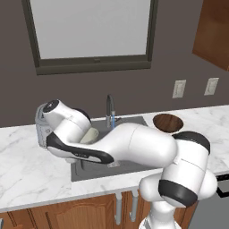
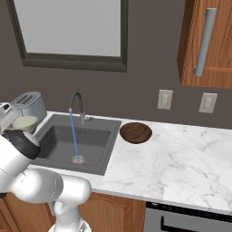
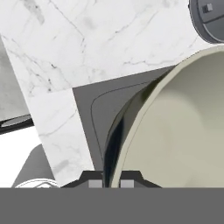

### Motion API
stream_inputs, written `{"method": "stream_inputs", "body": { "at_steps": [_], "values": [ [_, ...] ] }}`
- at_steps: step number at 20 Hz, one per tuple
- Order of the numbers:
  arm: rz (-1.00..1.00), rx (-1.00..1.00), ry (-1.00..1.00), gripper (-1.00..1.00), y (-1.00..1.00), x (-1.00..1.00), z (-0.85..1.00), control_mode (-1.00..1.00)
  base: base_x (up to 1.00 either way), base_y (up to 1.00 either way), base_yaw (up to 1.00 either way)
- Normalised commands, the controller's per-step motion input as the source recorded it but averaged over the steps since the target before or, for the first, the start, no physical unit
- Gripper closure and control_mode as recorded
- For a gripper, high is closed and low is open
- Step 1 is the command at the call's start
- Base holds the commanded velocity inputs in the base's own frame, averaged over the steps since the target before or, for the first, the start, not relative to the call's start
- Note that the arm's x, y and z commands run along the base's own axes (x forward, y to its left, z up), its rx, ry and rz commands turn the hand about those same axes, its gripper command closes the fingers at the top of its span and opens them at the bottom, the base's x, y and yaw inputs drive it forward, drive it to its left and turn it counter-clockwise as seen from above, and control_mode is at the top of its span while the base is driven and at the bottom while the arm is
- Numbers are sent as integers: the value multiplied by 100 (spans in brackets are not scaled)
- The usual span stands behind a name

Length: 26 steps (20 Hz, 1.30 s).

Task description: Rinse each bowl for a few seconds and place them down in the sink or on the counter.

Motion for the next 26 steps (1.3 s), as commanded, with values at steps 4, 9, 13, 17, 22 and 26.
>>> {"method": "stream_inputs", "body": {
  "at_steps": [4,9,13,17,22,26],
  "values": [
    [-8,0,0,100,-24,22,0,-100,0,0,0],
    [-6,0,0,100,-20,22,-5,-100,0,0,0],
    [-5,-2,0,100,-14,30,-10,-100,0,0,0],
    [-3,-2,0,100,-14,37,-11,-100,0,0,0],
    [-3,-2,0,100,-15,31,-8,-100,0,0,0],
    [-3,-3,-1,100,-18,7,-4,-100,0,0,0]
  ]
}}
